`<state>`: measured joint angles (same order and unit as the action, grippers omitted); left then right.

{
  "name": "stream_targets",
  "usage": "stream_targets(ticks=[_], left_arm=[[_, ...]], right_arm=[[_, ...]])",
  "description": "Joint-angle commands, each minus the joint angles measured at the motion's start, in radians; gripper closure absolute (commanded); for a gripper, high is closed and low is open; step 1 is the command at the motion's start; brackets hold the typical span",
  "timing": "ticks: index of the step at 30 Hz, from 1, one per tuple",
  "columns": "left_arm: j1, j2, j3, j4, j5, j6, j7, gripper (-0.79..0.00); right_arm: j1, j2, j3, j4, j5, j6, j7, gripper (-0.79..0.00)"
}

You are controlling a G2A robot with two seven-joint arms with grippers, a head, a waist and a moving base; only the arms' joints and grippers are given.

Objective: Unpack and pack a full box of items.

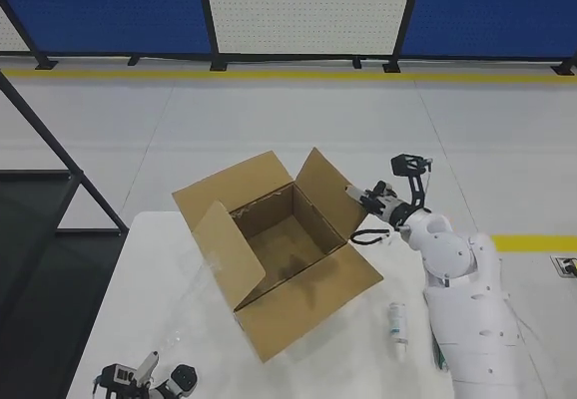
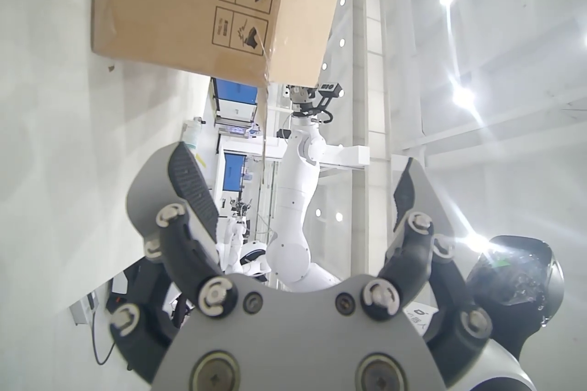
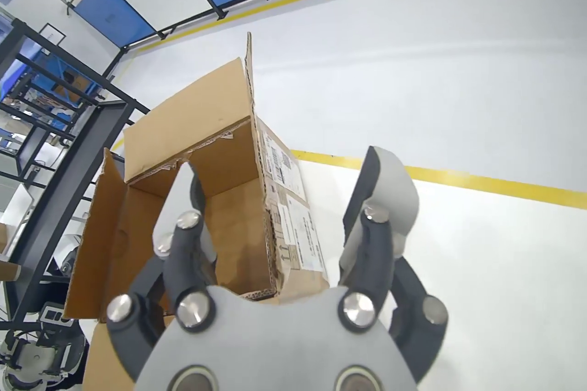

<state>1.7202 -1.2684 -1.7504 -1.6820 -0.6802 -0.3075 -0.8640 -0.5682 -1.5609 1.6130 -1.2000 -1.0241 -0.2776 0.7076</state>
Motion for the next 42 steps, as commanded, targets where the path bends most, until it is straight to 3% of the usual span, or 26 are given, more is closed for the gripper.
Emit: stream_targets(ticks=[1,10,18,33,42], left_arm=[[-0.005,0.001,0.001,0.003,-0.002,0.003,-0.004,-0.785],[-0.031,0.009,-0.006,0.031,-0.003,0.022,-0.014,-0.785],[-0.052,0.016,-0.011,0.053,-0.001,0.042,-0.03,-0.785],[-0.101,0.029,0.001,0.078,0.024,0.081,-0.065,-0.785],[-0.141,0.018,0.027,0.118,0.015,0.108,0.222,-0.785]], right_arm=[[-0.007,0.003,-0.005,-0.015,0.002,0.012,0.021,0.0],[-0.065,0.018,-0.017,-0.126,0.06,0.055,0.091,0.0],[-0.184,0.033,-0.011,-0.288,0.087,0.121,0.136,0.0],[-0.462,0.049,-0.024,-0.572,0.093,0.242,0.011,0.0],[-0.513,0.06,-0.023,-0.62,0.118,0.259,-0.016,0.0]])
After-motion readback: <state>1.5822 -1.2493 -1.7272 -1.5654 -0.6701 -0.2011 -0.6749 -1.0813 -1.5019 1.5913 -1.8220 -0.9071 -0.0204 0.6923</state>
